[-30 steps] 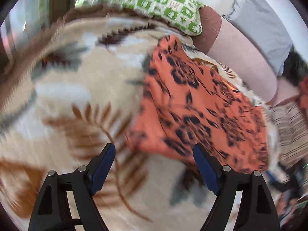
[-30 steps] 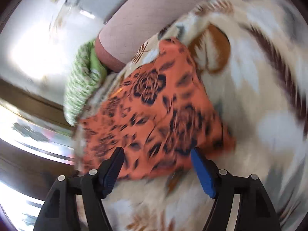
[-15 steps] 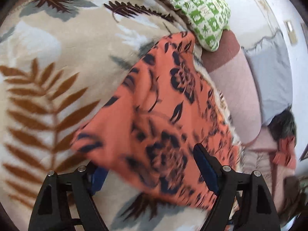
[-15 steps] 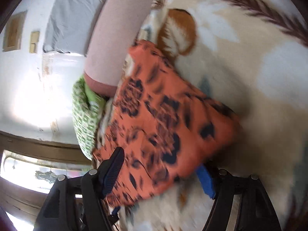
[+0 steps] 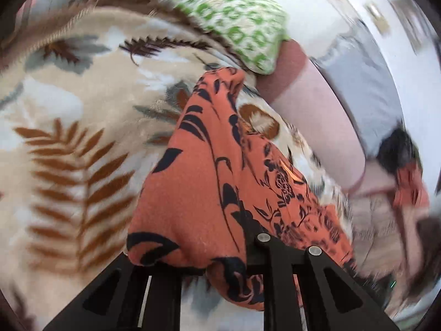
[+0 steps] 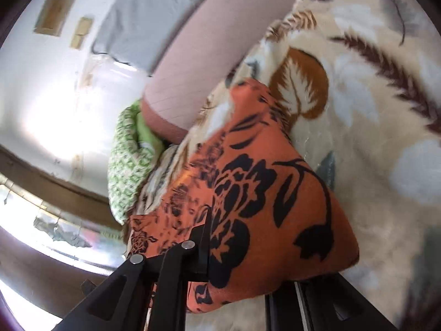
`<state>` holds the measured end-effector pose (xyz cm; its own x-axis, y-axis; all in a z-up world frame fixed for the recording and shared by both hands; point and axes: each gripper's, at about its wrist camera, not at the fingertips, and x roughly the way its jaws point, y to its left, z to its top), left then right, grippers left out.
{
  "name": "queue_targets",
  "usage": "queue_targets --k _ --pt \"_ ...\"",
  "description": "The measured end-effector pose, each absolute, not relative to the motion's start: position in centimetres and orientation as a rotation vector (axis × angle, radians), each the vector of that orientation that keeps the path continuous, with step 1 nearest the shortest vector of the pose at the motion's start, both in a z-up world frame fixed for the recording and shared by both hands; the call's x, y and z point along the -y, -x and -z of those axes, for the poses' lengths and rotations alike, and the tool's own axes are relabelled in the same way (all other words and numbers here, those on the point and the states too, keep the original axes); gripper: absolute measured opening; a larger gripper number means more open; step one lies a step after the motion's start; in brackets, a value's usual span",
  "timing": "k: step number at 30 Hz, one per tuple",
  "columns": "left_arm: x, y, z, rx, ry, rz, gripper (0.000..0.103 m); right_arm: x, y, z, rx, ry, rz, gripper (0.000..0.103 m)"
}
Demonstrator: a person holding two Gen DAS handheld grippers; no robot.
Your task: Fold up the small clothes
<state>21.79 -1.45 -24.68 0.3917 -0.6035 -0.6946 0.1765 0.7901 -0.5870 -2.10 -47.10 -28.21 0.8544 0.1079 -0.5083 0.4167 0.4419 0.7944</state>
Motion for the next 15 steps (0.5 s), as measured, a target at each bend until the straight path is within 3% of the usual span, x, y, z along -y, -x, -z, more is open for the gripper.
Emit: queue_targets --k 4,8,9,11,12,15 --pt "-1.4 -15.1 25.4 -1.095 0.353 0.511 0.019 45.5 7.9 28.3 -0.624 -1.076 0.185 0.013" --pt "-4.8 -10.0 28.5 -1.174 0.328 0.429 0.035 44.0 12.7 32.4 -0.85 -1.063 0.222 0.02" --pt "-5.8 -9.1 28.3 -1.167 0.358 0.429 0.037 44.1 13.6 32.6 -0.826 -1.081 0.207 0.024" --pt "-7.4 -7.5 26.8 -1.141 0.335 0.39 0.052 44.5 15.6 32.0 -0.819 -1.097 0.235 0.032" --pt "-7.8 -7.1 26.0 -1.113 0.312 0.38 0.052 44.8 16.4 30.9 -0.808 -1.068 0.263 0.041" --pt "-7.4 -6.5 22.7 -1.005 0.217 0.4 0.06 44.7 16.9 27.3 -0.738 -0.955 0.281 0.044"
